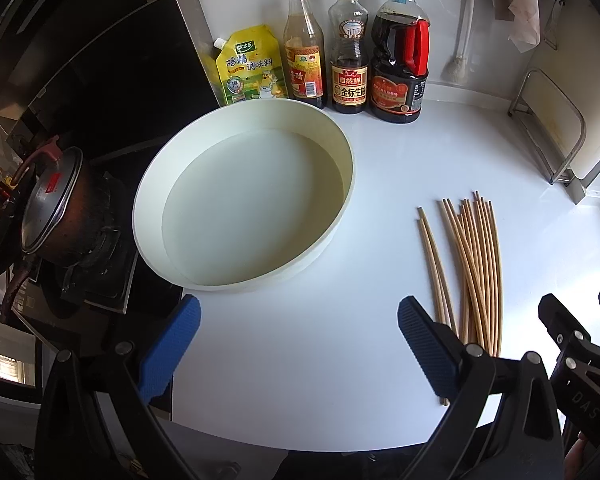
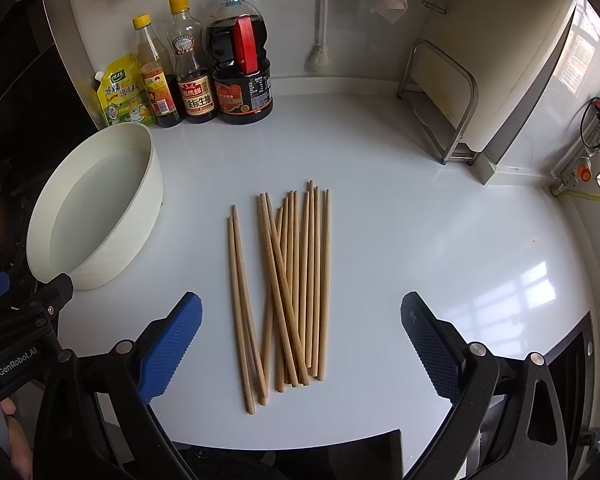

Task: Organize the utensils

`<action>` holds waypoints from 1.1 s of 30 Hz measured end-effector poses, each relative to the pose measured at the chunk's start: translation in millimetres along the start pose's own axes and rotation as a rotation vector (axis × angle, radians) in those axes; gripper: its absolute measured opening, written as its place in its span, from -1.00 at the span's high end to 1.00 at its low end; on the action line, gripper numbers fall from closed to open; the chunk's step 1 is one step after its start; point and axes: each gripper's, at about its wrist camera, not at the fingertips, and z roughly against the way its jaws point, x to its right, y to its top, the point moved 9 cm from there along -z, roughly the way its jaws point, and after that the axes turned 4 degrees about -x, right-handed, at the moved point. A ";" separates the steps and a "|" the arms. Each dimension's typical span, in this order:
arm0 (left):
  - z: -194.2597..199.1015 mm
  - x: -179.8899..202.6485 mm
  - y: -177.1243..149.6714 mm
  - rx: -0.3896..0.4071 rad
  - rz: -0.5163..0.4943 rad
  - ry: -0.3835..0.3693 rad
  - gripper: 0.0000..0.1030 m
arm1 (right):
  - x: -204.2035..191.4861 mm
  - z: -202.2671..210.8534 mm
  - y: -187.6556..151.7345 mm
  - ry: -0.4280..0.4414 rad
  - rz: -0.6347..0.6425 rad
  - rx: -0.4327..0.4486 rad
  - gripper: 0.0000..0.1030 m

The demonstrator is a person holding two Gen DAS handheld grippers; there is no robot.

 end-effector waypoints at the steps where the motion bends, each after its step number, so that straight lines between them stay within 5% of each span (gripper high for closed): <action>1: 0.0 1.1 -1.4 0.000 0.000 0.000 -0.89 | -0.4 0.2 0.4 0.000 -0.001 0.000 -0.85; 14: -5.0 -5.5 -1.2 -0.003 -0.014 -0.014 -0.89 | -5.9 -4.4 -1.8 0.036 -0.023 0.024 -0.85; 33: -29.8 47.1 14.1 0.113 -0.136 -0.160 -0.89 | 35.8 -28.2 -7.4 0.080 -0.059 0.069 -0.85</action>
